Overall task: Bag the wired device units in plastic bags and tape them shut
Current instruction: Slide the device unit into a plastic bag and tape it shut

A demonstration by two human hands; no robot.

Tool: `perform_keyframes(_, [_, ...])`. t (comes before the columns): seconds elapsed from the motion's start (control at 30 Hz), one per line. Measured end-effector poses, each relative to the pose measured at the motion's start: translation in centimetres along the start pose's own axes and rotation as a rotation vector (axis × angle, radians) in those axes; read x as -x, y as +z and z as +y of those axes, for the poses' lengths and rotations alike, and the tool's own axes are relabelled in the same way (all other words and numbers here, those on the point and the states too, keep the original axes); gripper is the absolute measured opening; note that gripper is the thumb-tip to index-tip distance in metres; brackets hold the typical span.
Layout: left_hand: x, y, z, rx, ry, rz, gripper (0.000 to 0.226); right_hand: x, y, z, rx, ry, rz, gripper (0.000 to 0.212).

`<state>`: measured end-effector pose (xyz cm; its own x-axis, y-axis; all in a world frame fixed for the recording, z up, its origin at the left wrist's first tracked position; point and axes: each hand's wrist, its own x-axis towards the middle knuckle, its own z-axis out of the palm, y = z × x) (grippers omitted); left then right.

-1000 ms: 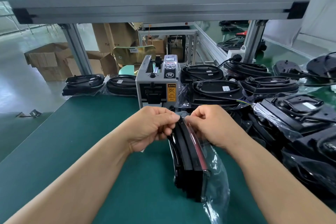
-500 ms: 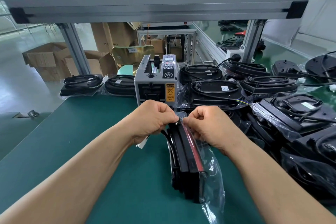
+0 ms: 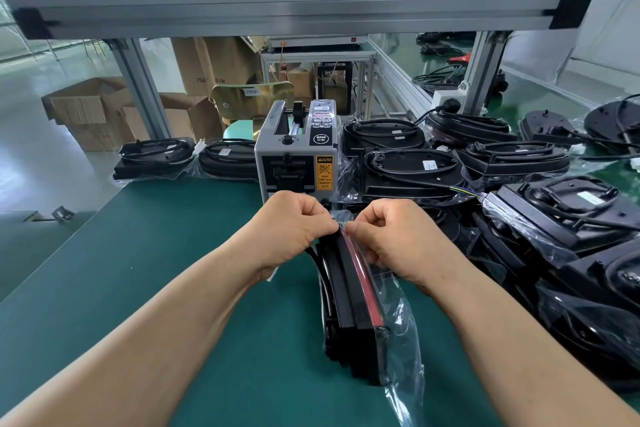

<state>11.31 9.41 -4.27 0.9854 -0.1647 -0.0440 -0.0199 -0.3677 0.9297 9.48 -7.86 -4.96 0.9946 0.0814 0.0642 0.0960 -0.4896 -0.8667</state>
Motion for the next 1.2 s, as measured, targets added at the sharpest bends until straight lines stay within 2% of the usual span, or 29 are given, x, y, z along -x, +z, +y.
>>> perform_keyframes(0.33, [0.0, 0.2, -0.7, -0.037, 0.030, 0.043, 0.031, 0.1, 0.0, -0.3, 0.000, 0.000, -0.006, 0.022])
perform_keyframes(0.6, [0.3, 0.4, -1.5, -0.050, 0.085, 0.105, 0.015, 0.1, -0.1, 0.0, -0.003, 0.005, -0.001, 0.022])
perform_keyframes(0.73, [0.1, 1.6, -1.7, 0.143, -0.094, 0.159, 0.021, -0.1, -0.4, 0.5, 0.007, 0.018, 0.004, 0.020])
perform_keyframes(0.83, [0.0, 2.8, -1.3, 0.270, -0.209, 0.158, 0.017, -0.2, -0.7, 0.8, -0.034, 0.044, -0.006, 0.021])
perform_keyframes(0.97, [0.0, 3.3, -0.8, 0.319, -0.246, 0.141, 0.022, -0.2, -1.1, 1.0, -0.061, 0.060, 0.012, 0.021])
perform_keyframes(1.1, [0.5, 2.7, -0.4, 0.290, -0.267, 0.055, 0.041, -0.2, -1.1, 1.0, -0.093, 0.080, 0.020, 0.017])
perform_keyframes(1.2, [0.5, 2.4, -0.4, 0.306, -0.288, 0.032, 0.033, -0.1, -0.9, 0.9, -0.082, 0.072, 0.001, 0.017])
